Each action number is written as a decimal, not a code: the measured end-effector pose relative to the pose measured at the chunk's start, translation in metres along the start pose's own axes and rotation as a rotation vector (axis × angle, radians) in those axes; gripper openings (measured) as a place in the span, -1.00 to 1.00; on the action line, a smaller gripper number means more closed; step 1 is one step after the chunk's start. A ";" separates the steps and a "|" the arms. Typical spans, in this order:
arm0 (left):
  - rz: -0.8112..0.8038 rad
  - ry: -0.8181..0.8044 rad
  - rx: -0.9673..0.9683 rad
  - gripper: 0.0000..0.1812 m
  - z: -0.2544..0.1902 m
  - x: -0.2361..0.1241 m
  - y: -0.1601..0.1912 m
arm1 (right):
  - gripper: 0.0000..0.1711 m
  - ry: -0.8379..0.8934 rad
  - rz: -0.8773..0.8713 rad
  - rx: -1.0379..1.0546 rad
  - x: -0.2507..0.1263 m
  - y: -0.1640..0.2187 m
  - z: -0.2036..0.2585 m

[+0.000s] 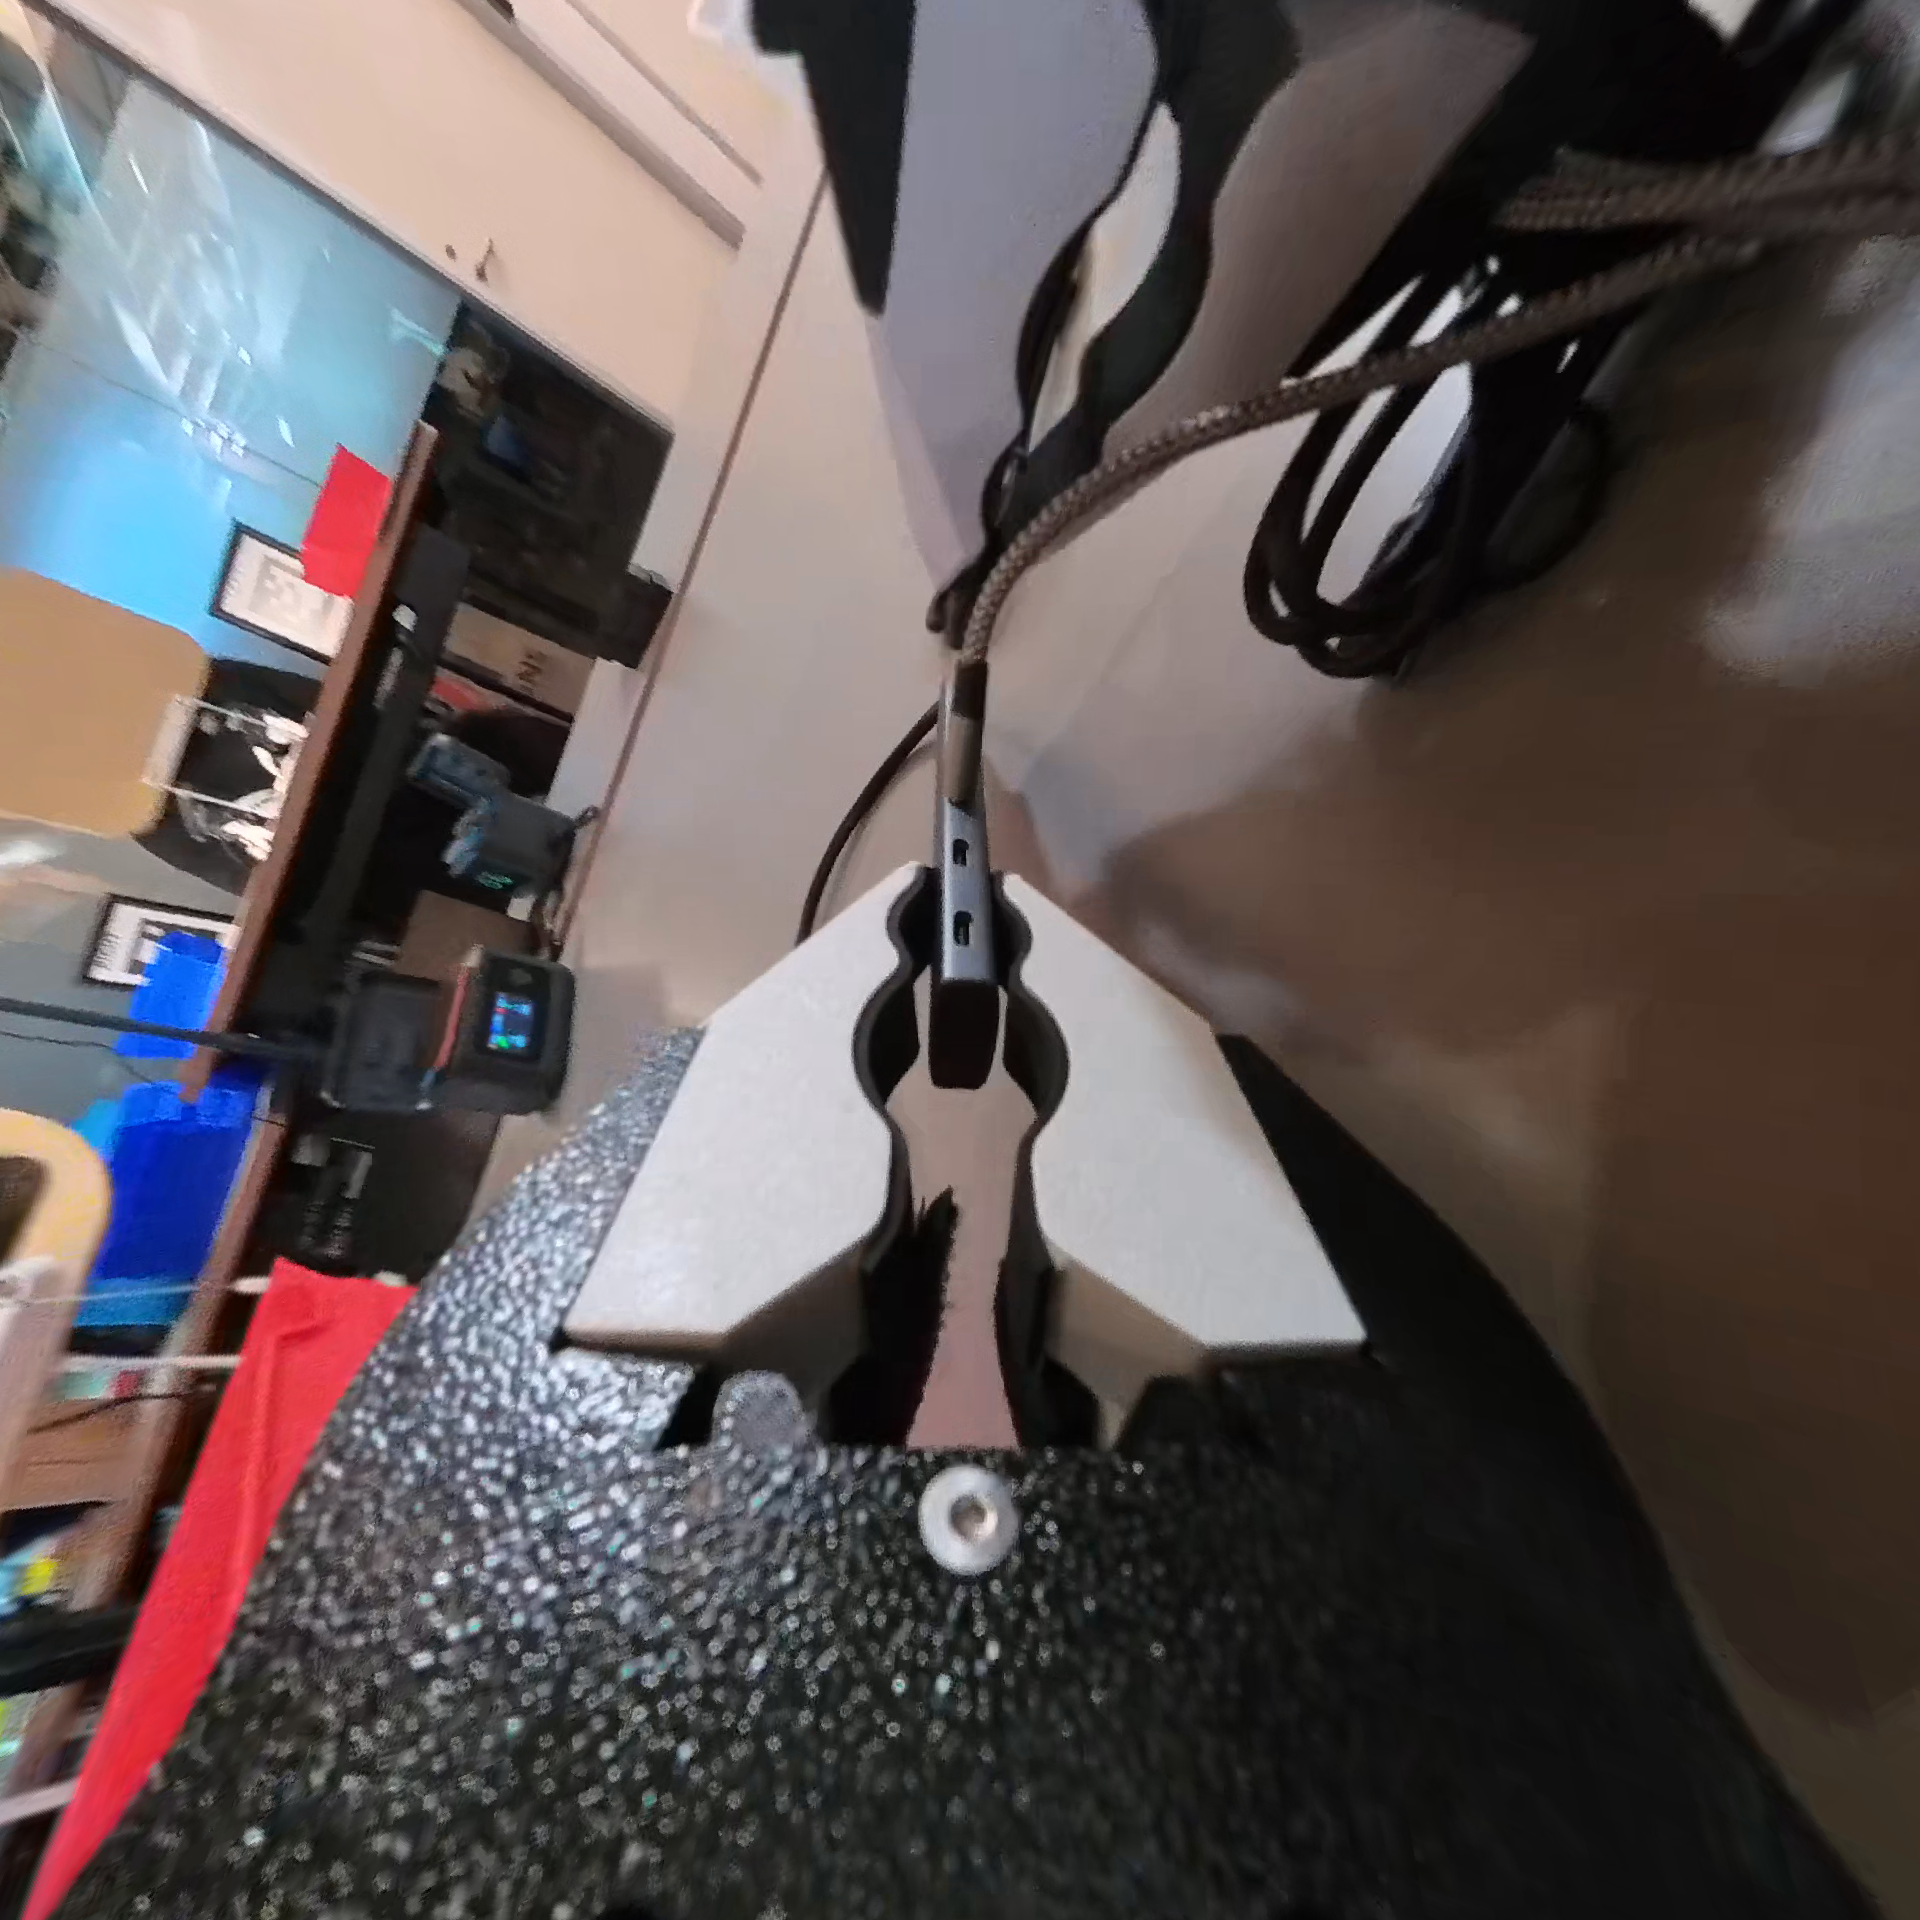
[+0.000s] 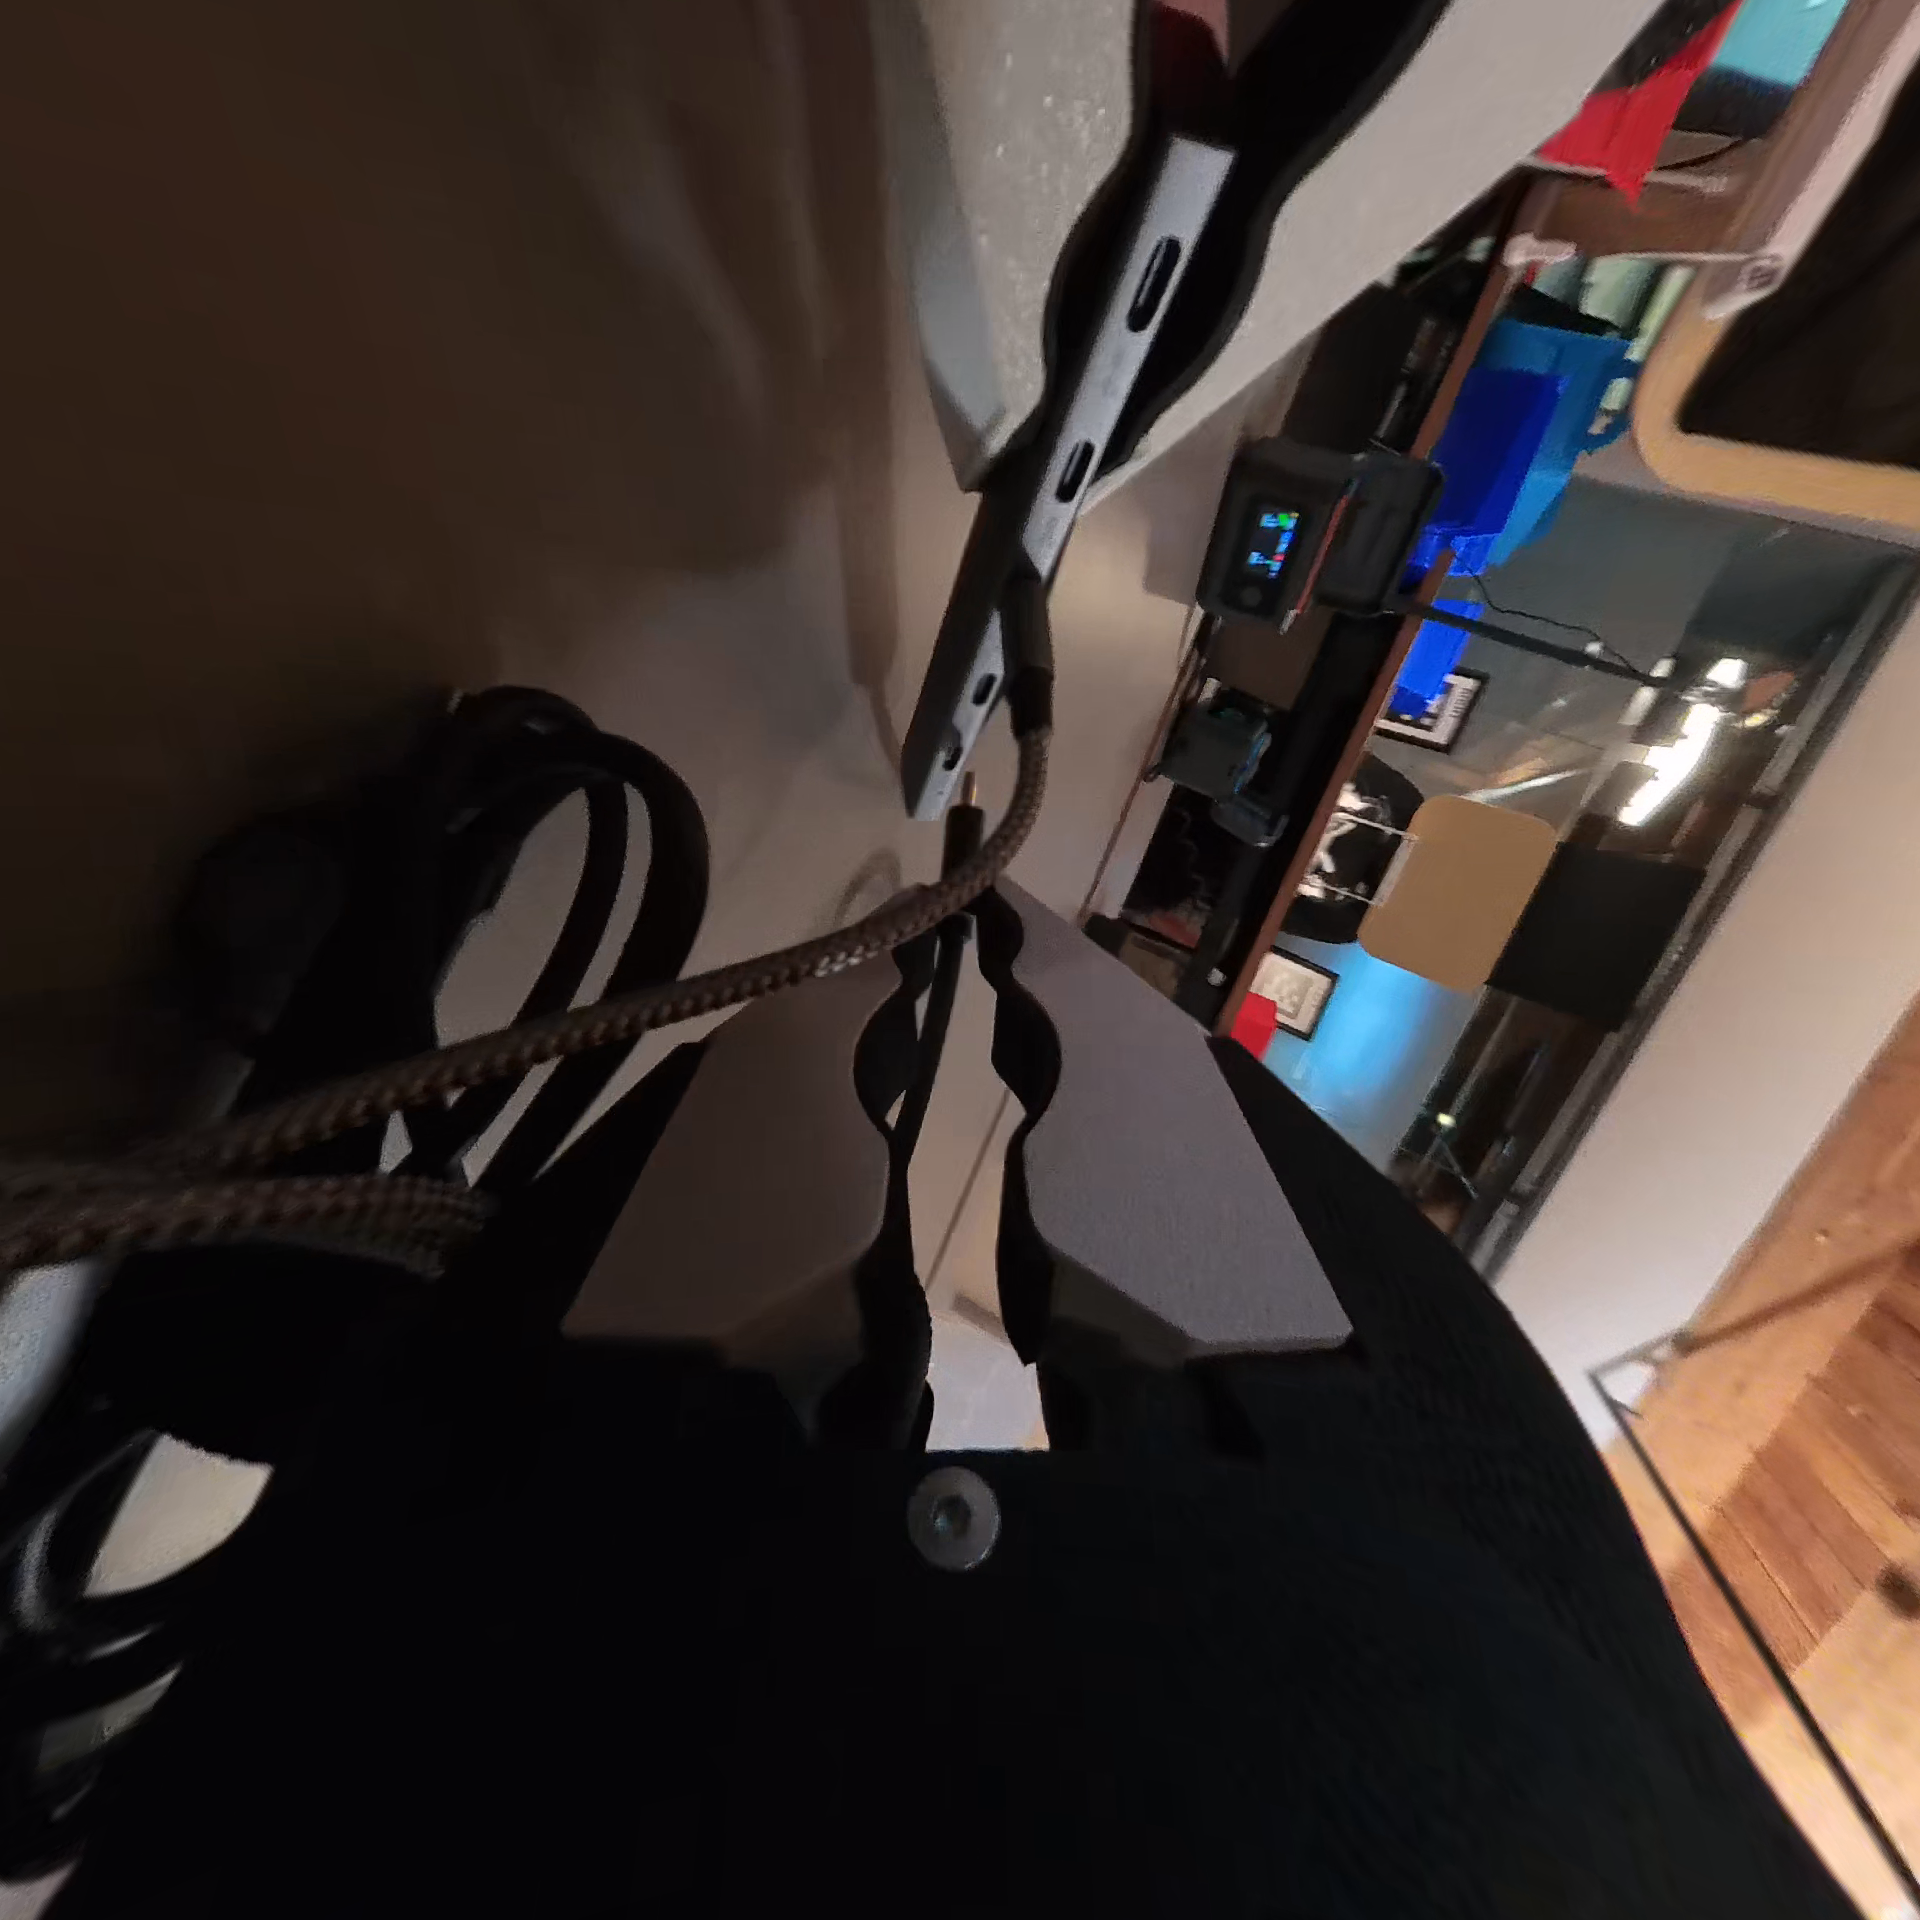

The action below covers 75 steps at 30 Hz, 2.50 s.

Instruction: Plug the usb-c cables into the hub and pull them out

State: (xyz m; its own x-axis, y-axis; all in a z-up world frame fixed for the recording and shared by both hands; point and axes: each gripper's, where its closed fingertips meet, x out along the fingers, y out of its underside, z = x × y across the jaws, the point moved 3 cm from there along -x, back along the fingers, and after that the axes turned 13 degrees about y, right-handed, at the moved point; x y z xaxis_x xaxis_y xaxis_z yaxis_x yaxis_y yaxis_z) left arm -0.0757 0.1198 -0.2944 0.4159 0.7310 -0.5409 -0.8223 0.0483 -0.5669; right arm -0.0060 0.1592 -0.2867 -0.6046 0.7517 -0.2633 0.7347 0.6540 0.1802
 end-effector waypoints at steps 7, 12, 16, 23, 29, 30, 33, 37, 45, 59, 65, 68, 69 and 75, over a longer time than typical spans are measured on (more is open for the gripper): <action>-0.060 0.036 -0.124 -0.91 0.008 -0.003 0.001 | -0.92 -0.053 0.016 0.025 -0.001 0.021 -0.007; -0.056 0.022 -0.230 -0.91 0.015 -0.003 -0.003 | -0.93 0.067 0.106 0.046 -0.012 0.045 -0.047; -0.004 -0.016 -0.239 -0.91 0.018 0.003 -0.005 | -0.93 0.114 0.004 0.054 -0.036 0.024 -0.069; 0.076 -0.049 -0.138 -0.91 0.010 0.009 -0.009 | -0.92 0.029 -0.100 -0.106 -0.037 -0.023 -0.030; 0.127 -0.061 -0.032 -0.91 0.001 0.011 -0.007 | -0.93 0.002 -0.057 -0.069 -0.024 -0.021 -0.014; 0.130 -0.057 -0.022 -0.90 0.000 0.012 -0.007 | -0.93 -0.001 -0.062 -0.057 -0.024 -0.021 -0.013; 0.125 -0.026 -0.004 -0.85 -0.005 0.013 -0.007 | -0.93 -0.006 -0.061 -0.044 -0.025 -0.021 -0.008; 0.127 0.039 0.004 -0.79 -0.015 0.016 -0.003 | -0.93 -0.014 -0.040 -0.046 -0.022 -0.015 0.001; 0.111 0.029 0.080 -0.78 -0.016 0.009 0.005 | -0.93 -0.009 -0.033 -0.007 -0.017 -0.010 0.011; 0.109 -0.011 0.108 -0.88 -0.010 0.000 -0.002 | -0.93 0.033 -0.137 0.099 -0.038 -0.035 0.003; 0.169 -0.052 0.078 -0.91 0.000 -0.001 -0.010 | -0.93 0.091 -0.080 0.095 -0.037 -0.035 -0.008; 0.196 -0.062 0.090 -0.92 -0.001 0.001 -0.012 | -0.93 0.093 -0.077 0.134 -0.037 -0.033 -0.012; 0.203 -0.066 0.096 -0.92 -0.002 0.002 -0.012 | -0.93 0.093 -0.080 0.148 -0.037 -0.033 -0.013; 0.226 -0.070 0.108 -0.91 -0.002 0.004 -0.014 | -0.94 0.077 -0.080 0.146 -0.037 -0.032 -0.014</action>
State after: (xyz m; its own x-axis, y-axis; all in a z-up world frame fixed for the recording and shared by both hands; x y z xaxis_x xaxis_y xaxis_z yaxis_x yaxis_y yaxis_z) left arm -0.0615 0.1209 -0.2897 0.1917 0.7770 -0.5996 -0.9297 -0.0521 -0.3647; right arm -0.0114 0.1119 -0.2694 -0.6806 0.7058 -0.1965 0.7168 0.6970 0.0207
